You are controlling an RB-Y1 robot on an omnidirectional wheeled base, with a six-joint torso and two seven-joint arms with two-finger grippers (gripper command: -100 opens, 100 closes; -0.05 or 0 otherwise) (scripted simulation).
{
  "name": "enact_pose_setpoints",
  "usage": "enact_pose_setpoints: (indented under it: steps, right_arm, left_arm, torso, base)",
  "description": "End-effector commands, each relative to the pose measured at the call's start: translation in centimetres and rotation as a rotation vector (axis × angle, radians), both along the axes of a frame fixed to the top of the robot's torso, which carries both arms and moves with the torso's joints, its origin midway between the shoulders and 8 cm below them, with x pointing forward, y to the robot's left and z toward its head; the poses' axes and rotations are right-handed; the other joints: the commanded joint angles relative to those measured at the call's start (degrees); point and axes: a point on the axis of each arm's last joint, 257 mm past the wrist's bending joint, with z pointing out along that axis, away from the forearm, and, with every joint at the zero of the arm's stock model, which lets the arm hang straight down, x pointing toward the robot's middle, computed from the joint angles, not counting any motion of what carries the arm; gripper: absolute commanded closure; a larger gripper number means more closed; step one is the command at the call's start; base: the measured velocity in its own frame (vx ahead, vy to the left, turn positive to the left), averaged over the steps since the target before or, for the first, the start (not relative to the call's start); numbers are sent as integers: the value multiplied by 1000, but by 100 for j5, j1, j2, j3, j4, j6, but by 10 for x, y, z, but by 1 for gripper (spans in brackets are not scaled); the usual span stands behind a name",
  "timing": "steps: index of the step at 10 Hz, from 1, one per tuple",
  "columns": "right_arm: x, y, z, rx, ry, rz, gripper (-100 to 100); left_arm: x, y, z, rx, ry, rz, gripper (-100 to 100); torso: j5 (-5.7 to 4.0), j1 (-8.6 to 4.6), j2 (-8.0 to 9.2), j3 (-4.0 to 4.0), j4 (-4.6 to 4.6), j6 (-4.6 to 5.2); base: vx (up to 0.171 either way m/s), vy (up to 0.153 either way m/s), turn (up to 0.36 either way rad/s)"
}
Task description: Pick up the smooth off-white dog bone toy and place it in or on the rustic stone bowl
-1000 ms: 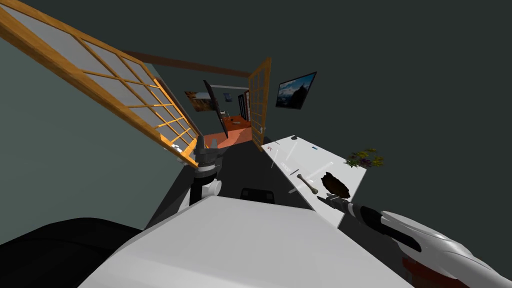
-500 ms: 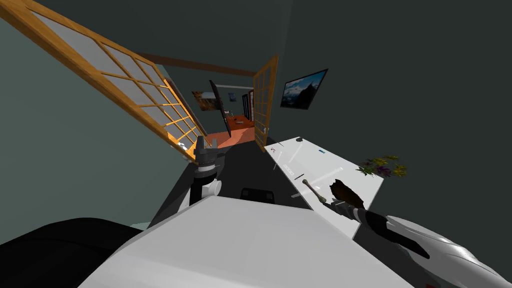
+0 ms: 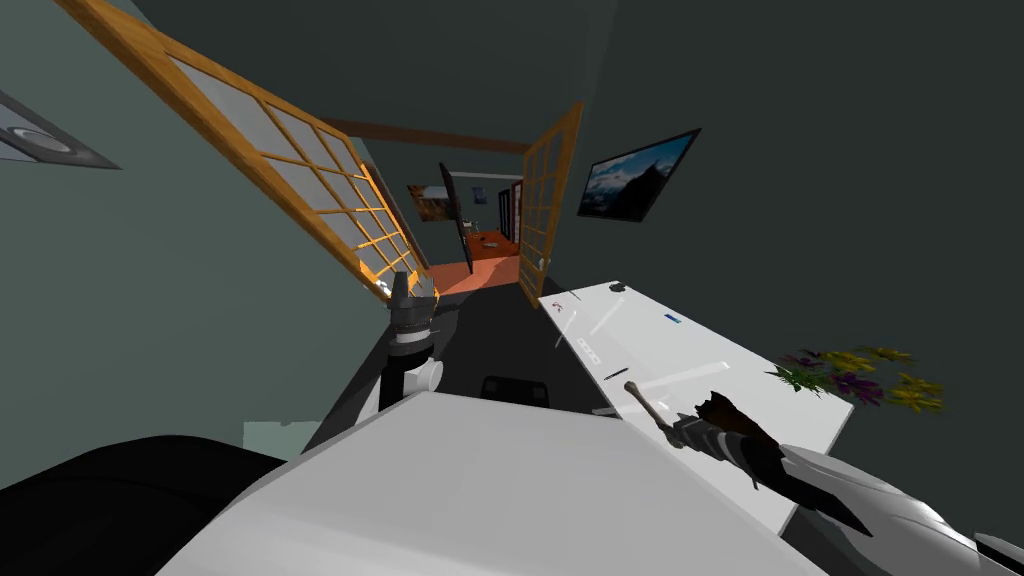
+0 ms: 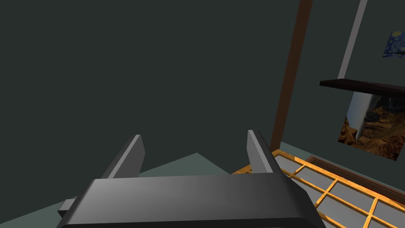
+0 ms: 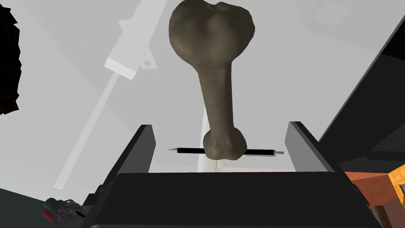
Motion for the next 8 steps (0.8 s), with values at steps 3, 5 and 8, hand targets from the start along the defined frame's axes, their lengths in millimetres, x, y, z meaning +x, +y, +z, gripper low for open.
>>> enact_pose_setpoints:
  steps: [3,5,8]
  right_arm:
    - [-30,3,-21,-25,77,26,-100]
    - [-35,6,-26,-24,89,31,-100]
    - [-37,8,-29,-22,93,32,0]
  left_arm:
    - [0,0,0,0,0,0,0]
    - [0,0,0,0,0,0,0]
    - [0,0,0,0,0,0,0]
  torso:
    - [-1,-5,-3,-2,-1,2]
    - [-1,-9,25,13,4,8]
    - [0,-5,45,26,9,9]
  base:
    - [109,-3,155]
    - [27,-17,22]
    - [4,-8,9]
